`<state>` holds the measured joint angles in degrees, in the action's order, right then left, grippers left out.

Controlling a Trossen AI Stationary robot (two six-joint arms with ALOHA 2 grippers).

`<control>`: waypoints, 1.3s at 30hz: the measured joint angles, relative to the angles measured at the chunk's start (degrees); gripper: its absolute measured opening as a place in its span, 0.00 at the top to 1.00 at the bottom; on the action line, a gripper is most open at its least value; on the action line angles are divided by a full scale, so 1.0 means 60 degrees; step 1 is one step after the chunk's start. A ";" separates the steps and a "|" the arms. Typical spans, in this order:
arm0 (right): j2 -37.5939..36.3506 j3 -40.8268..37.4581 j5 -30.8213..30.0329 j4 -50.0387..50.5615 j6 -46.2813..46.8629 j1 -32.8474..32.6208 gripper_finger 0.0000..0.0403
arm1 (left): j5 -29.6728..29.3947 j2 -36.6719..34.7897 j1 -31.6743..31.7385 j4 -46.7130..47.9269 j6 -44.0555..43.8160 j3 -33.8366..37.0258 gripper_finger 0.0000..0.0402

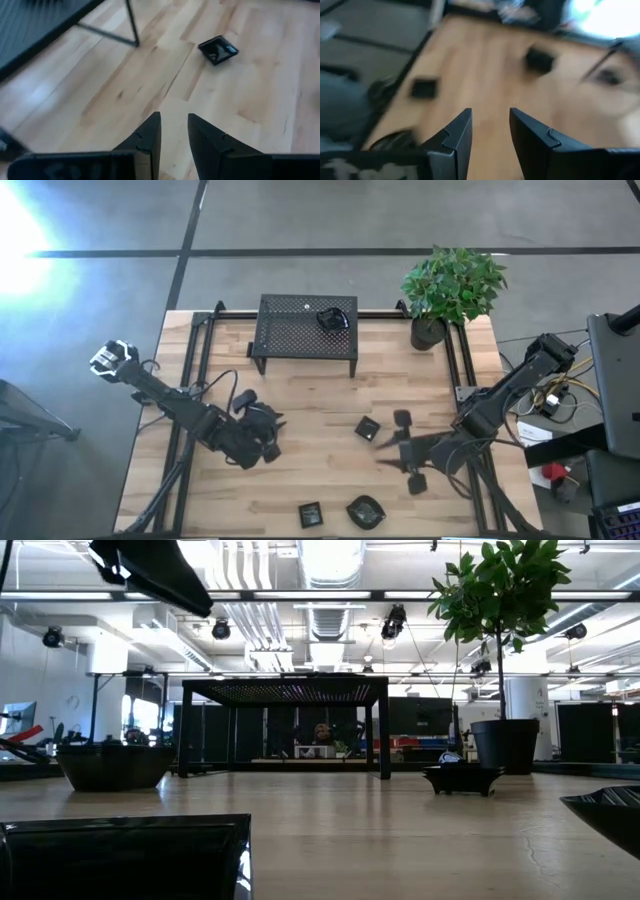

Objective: Pick & Place Mini shaped plates
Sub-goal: Stack the black leaf shaped plate on top of the other black leaf shaped plate on the shelf

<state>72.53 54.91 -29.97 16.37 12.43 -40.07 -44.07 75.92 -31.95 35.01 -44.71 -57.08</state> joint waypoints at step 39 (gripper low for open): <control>0.3974 0.0042 0.4080 -0.0053 0.3647 0.0021 0.71 | 0.0117 -0.0004 -0.0043 -0.1902 0.3687 0.0010 0.78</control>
<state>96.38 55.17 -5.49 16.06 34.32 -39.95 -43.38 75.90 -32.21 23.59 -22.59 -57.02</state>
